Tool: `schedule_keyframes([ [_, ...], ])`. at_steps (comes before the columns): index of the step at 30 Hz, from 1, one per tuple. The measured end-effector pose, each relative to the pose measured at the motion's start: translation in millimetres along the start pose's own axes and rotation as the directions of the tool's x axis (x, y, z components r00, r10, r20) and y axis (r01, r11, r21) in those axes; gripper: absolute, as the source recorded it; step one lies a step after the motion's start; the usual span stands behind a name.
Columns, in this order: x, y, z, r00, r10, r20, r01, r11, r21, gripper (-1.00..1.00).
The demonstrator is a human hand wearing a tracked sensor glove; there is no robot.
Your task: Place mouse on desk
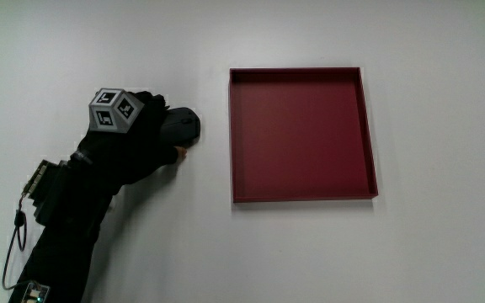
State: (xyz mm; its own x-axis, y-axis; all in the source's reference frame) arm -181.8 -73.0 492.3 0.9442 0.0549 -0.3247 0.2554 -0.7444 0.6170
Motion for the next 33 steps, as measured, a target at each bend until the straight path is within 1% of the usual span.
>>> schedule_keyframes([
  [1, -2.8, -1, -1.3, 1.0, 0.002, 0.004, -0.002, 1.0, -0.001, -0.43],
  [2, -2.0, -7, 0.6, 1.0, 0.014, -0.004, -0.014, 0.9998, -0.014, -0.5],
  [3, -5.3, -9, -1.1, 1.0, 0.016, 0.016, -0.016, 0.9998, -0.01, -0.57],
  [4, -3.8, -16, 1.1, 1.0, 0.009, 0.008, -0.009, 0.9999, 0.005, -0.64],
  [5, -2.0, -24, 3.4, 0.999, 0.019, 0.027, -0.018, 0.9998, -0.007, -0.71],
  [9, 6.6, -57, 10.9, 0.996, -0.04, 0.074, 0.038, 0.9988, 0.032, -1.0],
  [10, 10.6, -66, 13.3, 0.994, -0.077, 0.076, 0.074, 0.9964, 0.042, -1.0],
  [11, 12.4, -72, 12.8, 0.99, -0.081, 0.114, 0.079, 0.9966, 0.023, -1.0],
  [12, 20.6, -84, 18.3, 0.993, -0.095, 0.063, 0.094, 0.9954, 0.019, -1.0],
  [13, 25.5, -93, 19.8, 0.994, -0.092, 0.056, 0.093, 0.9957, -0.004, -1.0],
  [15, 31.0, -108, 17.7, 0.991, -0.1, 0.089, 0.102, 0.9946, -0.021, -1.0],
  [17, 40.2, -119, 15.3, 0.987, -0.161, 0.025, 0.161, 0.9869, -0.006, -1.0],
  [18, 44.7, -124, 14.1, 0.982, -0.191, -0.008, 0.191, 0.9816, 0.0, -1.0],
  [20, 53.8, -135, 11.6, 0.966, -0.249, -0.073, 0.25, 0.9681, 0.01, -1.0],
  [21, 58.4, -141, 10.4, 0.955, -0.277, -0.106, 0.28, 0.9599, 0.013, -1.0],
  [22, 58.5, -142, 4.3, 0.951, -0.306, -0.031, 0.305, 0.9519, -0.027, -1.0],
  [23, 61.7, -144, 2.6, 0.925, -0.366, -0.102, 0.368, 0.93, -0.006, -1.0],
  [24, 63.2, -147, -0.8, 0.936, -0.35, -0.044, 0.348, 0.9368, -0.032, -1.0],
  [25, 65.7, -149, -3.0, 0.938, -0.343, -0.039, 0.342, 0.9388, -0.044, -1.0],
  [26, 65.7, -151, -6.6, 0.949, -0.314, 0.025, 0.315, 0.9469, -0.064, -1.0],
  [27, 64.8, -151, -10.1, 0.945, -0.321, 0.062, 0.326, 0.9423, -0.078, -1.0],
  [28, 65.3, -151, -10.9, 0.937, -0.344, 0.065, 0.349, 0.9342, -0.076, -1.0],
  [29, 62.9, -150, -15.0, 0.939, -0.33, 0.093, 0.338, 0.9371, -0.087, -1.0],
  [30, 63.4, -149, -16.4, 0.938, -0.333, 0.093, 0.341, 0.9361, -0.087, -1.0],
  [31, 64.9, -149, -16.1, 0.936, -0.344, 0.071, 0.35, 0.9332, -0.083, -1.0],
  [33, 66.2, -148, -15.4, 0.937, -0.343, 0.062, 0.348, 0.9332, -0.09, -1.0],
])
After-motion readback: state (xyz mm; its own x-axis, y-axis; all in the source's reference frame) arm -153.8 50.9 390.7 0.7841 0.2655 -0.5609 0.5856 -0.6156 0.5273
